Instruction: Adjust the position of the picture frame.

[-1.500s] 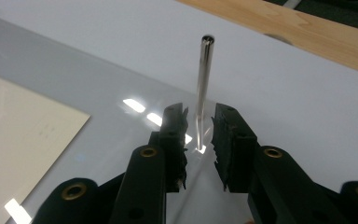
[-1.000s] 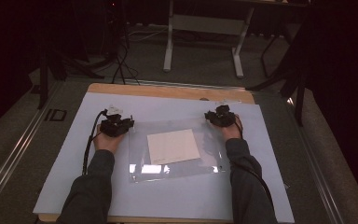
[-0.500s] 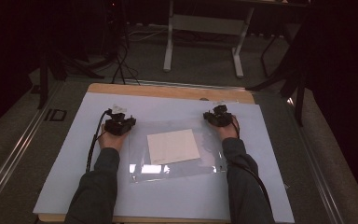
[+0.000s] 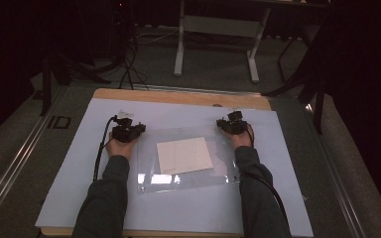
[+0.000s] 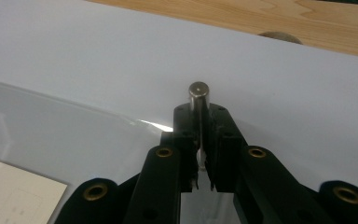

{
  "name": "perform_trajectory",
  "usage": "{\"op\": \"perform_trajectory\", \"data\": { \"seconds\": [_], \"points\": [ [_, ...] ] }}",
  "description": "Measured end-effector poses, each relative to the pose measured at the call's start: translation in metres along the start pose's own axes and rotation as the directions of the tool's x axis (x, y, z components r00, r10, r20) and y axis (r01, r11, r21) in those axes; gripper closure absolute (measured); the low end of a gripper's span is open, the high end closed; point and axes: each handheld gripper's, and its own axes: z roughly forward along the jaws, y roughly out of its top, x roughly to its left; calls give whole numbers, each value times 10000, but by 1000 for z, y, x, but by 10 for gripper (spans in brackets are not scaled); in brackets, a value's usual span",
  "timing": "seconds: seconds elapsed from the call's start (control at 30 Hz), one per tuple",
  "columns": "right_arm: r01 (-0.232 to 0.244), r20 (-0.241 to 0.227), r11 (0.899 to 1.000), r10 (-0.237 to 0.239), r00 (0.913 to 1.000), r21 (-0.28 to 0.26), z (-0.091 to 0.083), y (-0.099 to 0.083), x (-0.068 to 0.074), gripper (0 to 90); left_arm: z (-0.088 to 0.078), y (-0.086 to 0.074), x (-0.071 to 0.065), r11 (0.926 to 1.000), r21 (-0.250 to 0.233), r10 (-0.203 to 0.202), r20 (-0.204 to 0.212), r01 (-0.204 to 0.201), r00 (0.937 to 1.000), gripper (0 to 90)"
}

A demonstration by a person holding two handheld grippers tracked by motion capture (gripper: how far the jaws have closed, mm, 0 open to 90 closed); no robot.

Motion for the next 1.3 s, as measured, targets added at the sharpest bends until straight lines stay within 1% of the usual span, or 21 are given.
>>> {"op": "perform_trajectory", "data": {
  "seconds": [0.1,0.17,0.23,0.3,0.43,0.5,0.53,0.63,0.73,0.8,0.83,0.9,0.93,0.97,1.03,1.07,1.2,1.3],
  "points": [
    [-132,35,9999,132,9999,-33,-3,0,0,828,-1,1,0,10000,-15,-62,131,62,9999,825],
    [-243,11,9997,243,9997,-5,-6,0,0,827,-1,3,-1,10000,40,0,191,-1,9998,825],
    [-342,-70,9993,342,9994,124,-9,-1,0,827,-3,6,-1,9999,-64,-124,232,125,9997,822],
    [-395,-124,9990,398,9991,204,-12,-2,0,826,-6,8,-1,9998,-57,-169,325,171,9993,817],
    [-524,-242,9980,532,9983,346,-22,-4,4,825,-9,13,0,9998,52,-178,482,176,9987,813],
    [-529,-251,9976,540,9982,439,-27,-6,7,825,-9,13,0,9996,120,-258,532,252,9983,814],
    [-511,-256,9972,526,9983,540,-30,-7,8,825,-9,13,0,9996,166,-224,600,215,9979,814],
    [-500,-192,9962,514,9985,708,-38,-10,12,825,-8,11,0,9987,351,-392,783,366,9962,813],
    [-515,-162,9955,530,9985,801,-45,-14,13,825,-8,11,-3,9985,435,-358,972,317,9946,812],
    [-491,-131,9958,502,9987,777,-50,-16,12,823,-6,11,-5,9982,511,-373,1114,318,9931,811],
    [-560,-84,9952,569,9983,804,-52,-17,11,822,-5,10,-7,9980,521,-402,1172,343,9923,809],
    [-657,26,9956,657,9978,674,-57,-18,10,818,-3,10,-9,9978,537,-442,1240,378,9913,807],
    [-692,40,9951,691,9976,699,-58,-19,10,817,-2,9,-10,9977,548,-472,1236,407,9912,806],
    [-631,31,9957,631,9980,678,-60,-20,9,815,-1,8,-11,9976,568,-474,1186,409,9918,806],
    [-665,-72,9953,671,9977,702,-62,-22,8,810,1,7,-12,9971,652,-466,1148,392,9923,807],
    [-592,-71,9958,598,9982,695,-62,-23,8,809,1,6,-13,9970,687,-437,1108,362,9929,806],
    [-555,-34,9958,558,9984,725,-59,-26,7,808,0,4,-16,9969,753,-304,963,232,9949,807],
    [-637,-47,9953,642,9979,730,-56,-28,6,808,-1,4,-17,9967,802,-222,872,152,9959,807]
  ]
}}
